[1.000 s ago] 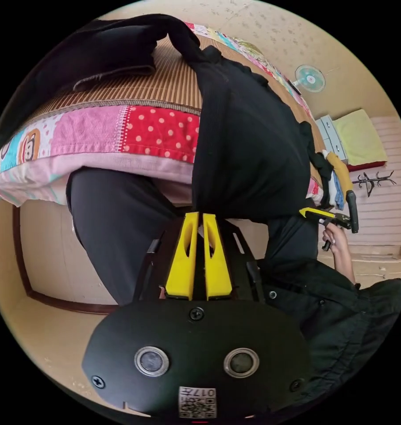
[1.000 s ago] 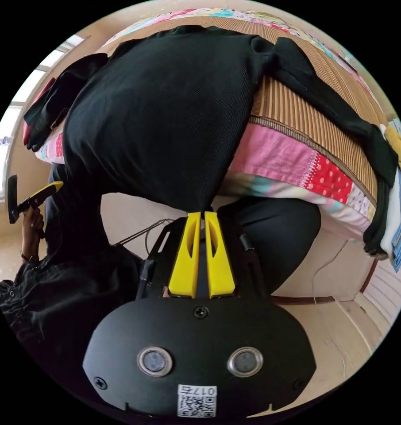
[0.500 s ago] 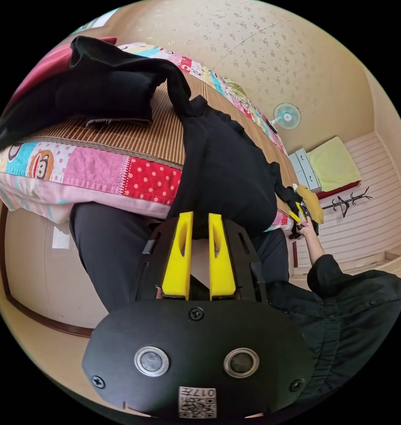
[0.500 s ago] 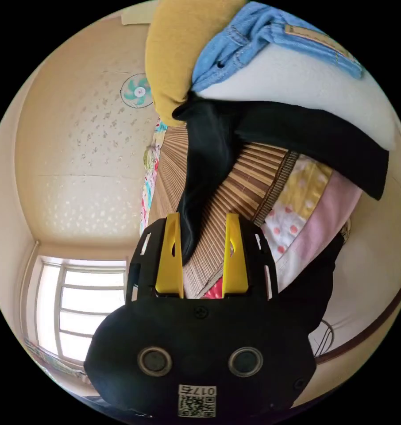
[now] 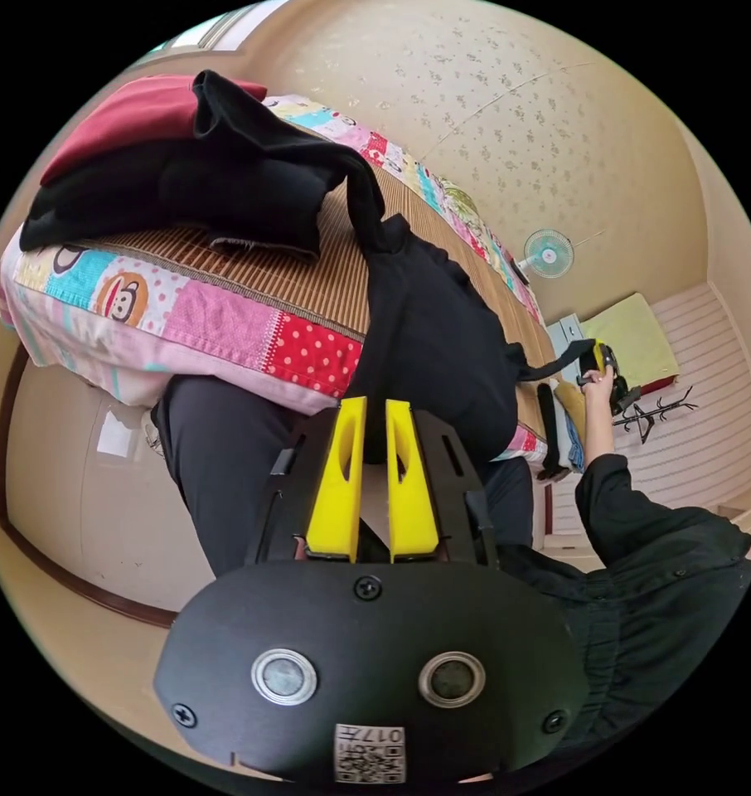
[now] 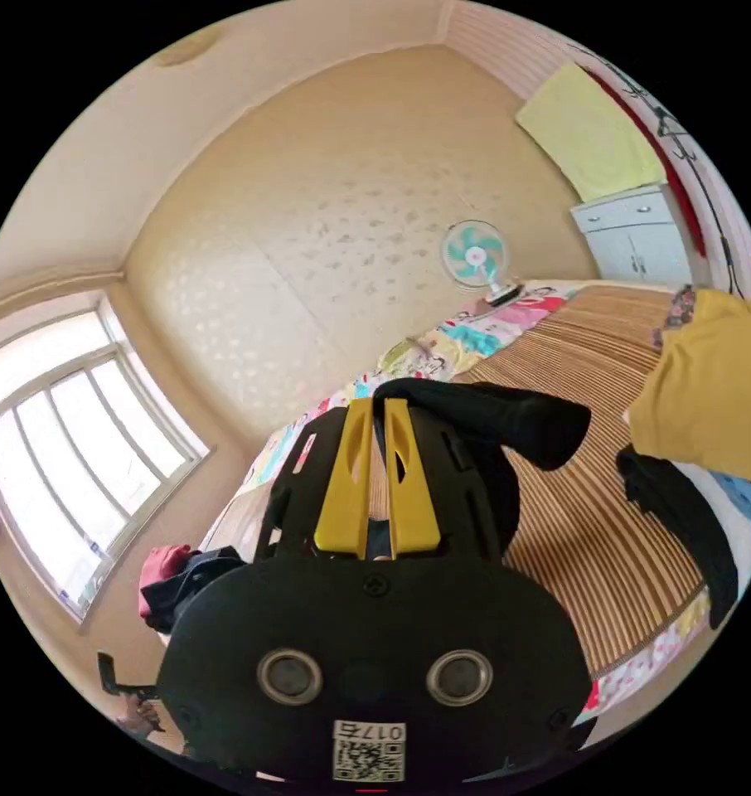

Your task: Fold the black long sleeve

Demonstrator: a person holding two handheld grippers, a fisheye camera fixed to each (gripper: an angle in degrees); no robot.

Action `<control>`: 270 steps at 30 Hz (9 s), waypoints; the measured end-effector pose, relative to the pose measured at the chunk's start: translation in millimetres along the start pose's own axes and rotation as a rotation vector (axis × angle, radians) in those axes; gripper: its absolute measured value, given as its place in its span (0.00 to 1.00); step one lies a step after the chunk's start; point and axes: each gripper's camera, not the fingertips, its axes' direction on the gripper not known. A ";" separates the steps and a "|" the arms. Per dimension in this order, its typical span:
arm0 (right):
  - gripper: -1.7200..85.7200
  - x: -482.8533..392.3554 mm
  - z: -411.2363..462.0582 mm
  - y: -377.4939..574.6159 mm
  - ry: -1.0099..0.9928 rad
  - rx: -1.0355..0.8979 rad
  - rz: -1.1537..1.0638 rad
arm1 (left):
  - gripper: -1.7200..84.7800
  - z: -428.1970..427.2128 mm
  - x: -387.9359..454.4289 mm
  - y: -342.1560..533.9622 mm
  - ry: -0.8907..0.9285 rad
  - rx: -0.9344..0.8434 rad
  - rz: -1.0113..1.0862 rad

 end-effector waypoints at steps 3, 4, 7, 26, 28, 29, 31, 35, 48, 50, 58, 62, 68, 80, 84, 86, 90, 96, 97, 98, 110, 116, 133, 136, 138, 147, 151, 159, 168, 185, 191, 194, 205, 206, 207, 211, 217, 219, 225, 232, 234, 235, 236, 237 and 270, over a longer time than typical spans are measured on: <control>0.05 -98.4 58.1 46.9 -0.159 -0.121 -0.133 | 0.08 -0.6 -7.8 8.2 0.027 0.030 -0.021; 0.05 -128.8 86.7 79.7 -0.194 -0.211 -0.164 | 0.08 -1.0 -9.3 12.9 0.038 0.043 -0.024; 0.05 -178.8 153.9 185.1 -0.226 -0.503 -0.238 | 0.09 -1.9 -15.2 27.5 0.065 0.068 -0.043; 0.03 -108.5 82.5 355.5 0.074 -0.815 -0.402 | 0.17 -79.5 -92.1 -42.5 -0.108 0.500 -0.135; 0.03 -92.2 73.8 355.5 0.048 -0.800 -0.336 | 0.16 -66.9 -105.4 -61.1 -0.085 0.466 -0.185; 0.03 -82.7 69.2 356.4 0.033 -0.788 -0.289 | 0.15 -62.7 -108.0 -65.7 -0.096 0.441 -0.200; 0.03 -71.9 64.7 358.3 0.010 -0.772 -0.235 | 0.08 -53.8 -110.6 -76.6 -0.137 0.360 -0.226; 0.02 -65.4 63.6 364.9 0.008 -0.761 -0.274 | 0.06 -86.0 -83.5 -63.5 -0.036 0.485 -0.065; 0.03 -43.6 45.1 372.9 0.034 -0.633 -0.313 | 0.02 -118.0 77.9 -91.6 0.376 0.608 0.078; 0.03 -36.9 43.8 365.3 0.020 -0.647 -0.309 | 0.01 -78.5 129.3 -89.5 0.489 0.568 0.181; 0.06 4.4 30.0 326.2 -0.104 -0.757 -0.126 | 0.07 108.3 273.7 39.0 0.392 -0.010 0.697; 0.14 13.5 25.9 309.6 -0.232 -0.785 -0.024 | 0.08 126.5 210.2 68.4 0.356 -0.094 0.556; 0.16 -23.6 66.8 298.5 -0.337 -0.792 -0.021 | 0.10 95.1 87.3 80.9 0.274 -0.083 0.260; 0.05 -142.1 165.6 196.9 -0.373 -0.729 -0.245 | 0.10 42.7 18.1 79.1 0.249 0.039 0.061; 0.05 -183.0 106.9 134.9 -0.554 -0.516 -0.612 | 0.10 45.2 11.9 69.7 0.261 0.017 0.049; 0.04 -164.3 73.1 126.6 -0.562 -0.505 -0.722 | 0.10 47.0 8.9 66.3 0.262 0.010 0.041; 0.05 -60.5 54.0 163.8 -0.312 -0.607 -0.587 | 0.10 50.8 2.4 59.9 0.287 0.006 0.009; 0.07 86.5 10.9 221.1 -0.184 -0.676 0.011 | 0.10 65.4 0.0 44.2 0.297 -0.056 -0.011; 0.08 90.4 6.6 224.1 -0.217 -0.650 0.066 | 0.10 66.8 2.0 39.2 0.301 -0.062 -0.006; 0.10 90.7 10.1 225.7 -0.228 -0.650 0.107 | 0.10 67.1 3.5 36.5 0.301 -0.064 -0.003; 0.07 -47.4 156.9 217.8 0.146 -1.085 -0.279 | 0.10 55.0 22.0 11.9 0.289 -0.034 0.009; 0.06 -132.5 157.4 162.3 0.128 -1.049 -0.571 | 0.10 52.8 9.0 16.4 0.283 -0.032 -0.062; 0.09 -19.3 104.4 268.2 0.231 -0.895 -0.143 | 0.10 69.3 75.8 -9.2 0.149 -0.009 0.063; 0.09 -42.5 81.1 313.3 0.195 -0.884 -0.186 | 0.10 82.2 98.7 -32.5 0.057 0.007 0.134; 0.08 -48.2 77.9 335.5 0.211 -0.875 -0.204 | 0.10 102.6 113.3 -50.1 -0.052 -0.014 0.173; 0.05 -71.7 132.6 374.9 0.343 -0.835 -0.297 | 0.07 209.7 180.9 -110.6 -0.381 -0.100 0.331; 0.05 -84.6 183.7 369.9 0.368 -0.803 -0.369 | 0.07 233.8 197.7 -150.5 -0.416 -0.073 0.357; 0.05 -105.9 289.4 345.4 0.501 -0.782 -0.455 | 0.07 248.8 185.6 -251.4 -0.304 -0.158 0.259; 0.05 -108.8 300.6 325.2 0.493 -0.749 -0.411 | 0.16 109.8 97.4 -132.0 -0.034 0.036 0.162; 0.11 -37.0 63.8 236.6 0.159 -0.788 -0.118 | 0.06 75.9 20.3 -92.3 0.255 -0.240 0.153; 0.13 20.7 -33.6 244.2 0.068 -0.875 0.028 | 0.06 32.8 -16.9 -76.7 0.341 -0.196 0.113; 0.10 41.5 -48.4 238.1 -0.145 -0.910 0.179 | 0.06 20.6 -36.2 -71.2 0.409 -0.181 0.079; 0.05 62.4 -186.0 85.3 -1.044 -0.412 0.122 | 0.01 -109.7 -59.7 -81.1 1.318 0.276 0.469; 0.05 51.3 -202.4 74.9 -1.073 -0.419 0.041 | 0.01 -118.8 -63.7 -80.0 1.350 0.314 0.484; 0.05 47.0 -209.1 71.4 -1.087 -0.430 0.009 | 0.01 -132.4 -72.8 -77.9 1.312 0.359 0.459; 0.05 52.6 -222.3 68.9 -0.955 -0.590 0.035 | 0.02 -118.7 -74.7 -78.7 0.638 0.116 0.222; 0.05 83.3 -215.6 74.5 -0.759 -0.599 0.241 | 0.16 5.1 -18.5 -81.4 0.370 -0.216 0.148; 0.05 84.9 -213.8 67.7 -0.828 -0.549 0.286 | 0.17 39.4 -0.4 -84.5 0.289 -0.281 0.151; 0.05 70.5 -202.0 41.0 -0.876 -0.542 0.288 | 0.13 102.4 40.4 -108.3 0.108 -0.358 0.227; 0.05 49.7 -200.0 11.3 -0.855 -0.497 0.261 | 0.06 46.4 62.4 -163.4 0.446 -0.205 0.356; 0.05 49.0 -195.2 3.7 -0.809 -0.472 0.268 | 0.06 25.5 61.5 -188.5 0.407 -0.112 0.316; 0.05 49.5 -188.5 0.8 -0.759 -0.465 0.282 | 0.07 19.2 60.8 -205.0 0.357 -0.068 0.300; 0.05 51.1 -178.1 0.6 -0.685 -0.473 0.318 | 0.07 18.9 60.2 -212.4 0.328 -0.052 0.297; 0.05 52.1 -172.6 1.7 -0.641 -0.478 0.340 | 0.08 24.0 56.5 -224.6 0.269 -0.041 0.292; 0.05 46.1 -284.2 53.8 -1.437 0.016 0.081 | 0.07 -104.9 -29.0 -55.8 1.362 0.288 0.776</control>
